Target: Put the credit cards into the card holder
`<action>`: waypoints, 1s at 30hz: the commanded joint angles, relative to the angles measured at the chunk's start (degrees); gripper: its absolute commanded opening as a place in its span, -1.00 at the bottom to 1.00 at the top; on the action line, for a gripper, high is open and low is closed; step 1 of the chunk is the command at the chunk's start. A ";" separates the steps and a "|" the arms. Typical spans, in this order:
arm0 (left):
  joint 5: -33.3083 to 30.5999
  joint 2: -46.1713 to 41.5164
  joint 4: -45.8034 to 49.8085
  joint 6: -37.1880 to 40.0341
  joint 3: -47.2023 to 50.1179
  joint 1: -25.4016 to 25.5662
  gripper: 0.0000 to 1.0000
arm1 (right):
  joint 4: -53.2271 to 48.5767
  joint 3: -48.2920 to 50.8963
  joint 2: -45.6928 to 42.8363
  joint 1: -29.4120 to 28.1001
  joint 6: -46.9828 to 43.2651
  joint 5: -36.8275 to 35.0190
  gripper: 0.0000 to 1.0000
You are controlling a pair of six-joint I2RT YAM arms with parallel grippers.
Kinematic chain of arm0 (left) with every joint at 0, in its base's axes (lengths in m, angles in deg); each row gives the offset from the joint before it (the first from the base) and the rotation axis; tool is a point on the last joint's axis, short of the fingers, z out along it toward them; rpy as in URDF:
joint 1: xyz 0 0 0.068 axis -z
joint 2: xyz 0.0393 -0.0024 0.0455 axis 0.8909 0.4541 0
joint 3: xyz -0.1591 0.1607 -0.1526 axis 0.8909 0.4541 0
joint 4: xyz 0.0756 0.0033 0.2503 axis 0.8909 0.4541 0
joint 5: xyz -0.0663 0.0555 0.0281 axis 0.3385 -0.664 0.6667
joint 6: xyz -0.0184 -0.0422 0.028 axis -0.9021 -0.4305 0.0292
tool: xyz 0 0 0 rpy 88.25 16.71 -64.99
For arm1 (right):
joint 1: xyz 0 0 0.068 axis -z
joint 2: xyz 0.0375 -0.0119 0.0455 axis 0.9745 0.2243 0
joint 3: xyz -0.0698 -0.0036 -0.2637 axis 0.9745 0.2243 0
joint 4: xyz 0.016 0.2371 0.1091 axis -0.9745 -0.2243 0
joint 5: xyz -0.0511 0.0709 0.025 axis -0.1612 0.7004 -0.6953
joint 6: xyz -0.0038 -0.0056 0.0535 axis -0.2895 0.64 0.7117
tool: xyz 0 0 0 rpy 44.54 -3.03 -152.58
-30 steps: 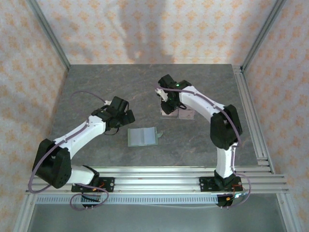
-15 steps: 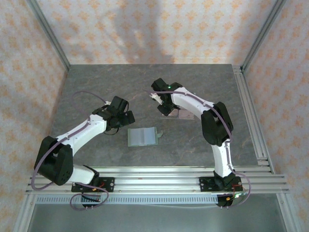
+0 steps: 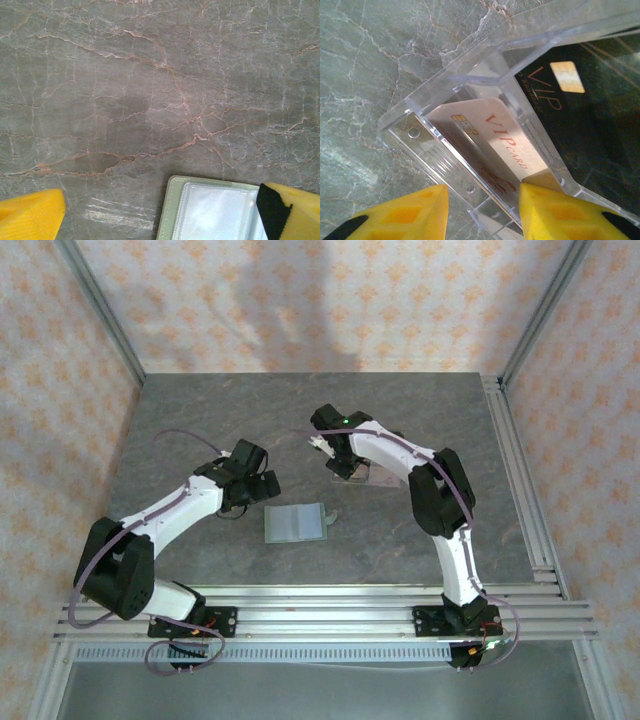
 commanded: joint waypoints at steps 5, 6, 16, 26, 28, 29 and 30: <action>-0.07 0.93 -0.34 0.46 -1.08 -0.75 0.99 | -2.01 -1.74 1.35 -0.19 -0.57 -0.31 -0.34; -0.14 0.93 -0.35 0.44 -1.09 -0.77 0.99 | -2.02 -1.74 1.29 -0.16 -0.39 -0.04 -0.40; 0.04 1.14 -0.61 0.48 -1.09 -0.71 0.99 | -2.71 -2.21 1.39 -0.16 -0.43 0.28 -0.72; 0.92 1.80 -0.91 0.64 -1.45 -0.75 0.99 | -3.16 -4.26 0.91 -0.15 -2.85 0.45 -0.89; 1.00 1.63 -0.98 0.64 -1.39 -0.72 0.99 | -3.16 -4.45 0.51 -0.16 -3.07 0.27 -0.91; 1.01 1.64 -1.01 0.68 -1.47 -0.71 0.99 | -2.99 -4.50 0.22 -0.17 -3.29 -0.09 -0.94; 1.12 1.54 -0.93 0.72 -1.44 -0.71 0.99 | -2.99 -4.69 0.07 -0.12 -3.49 -0.19 -0.95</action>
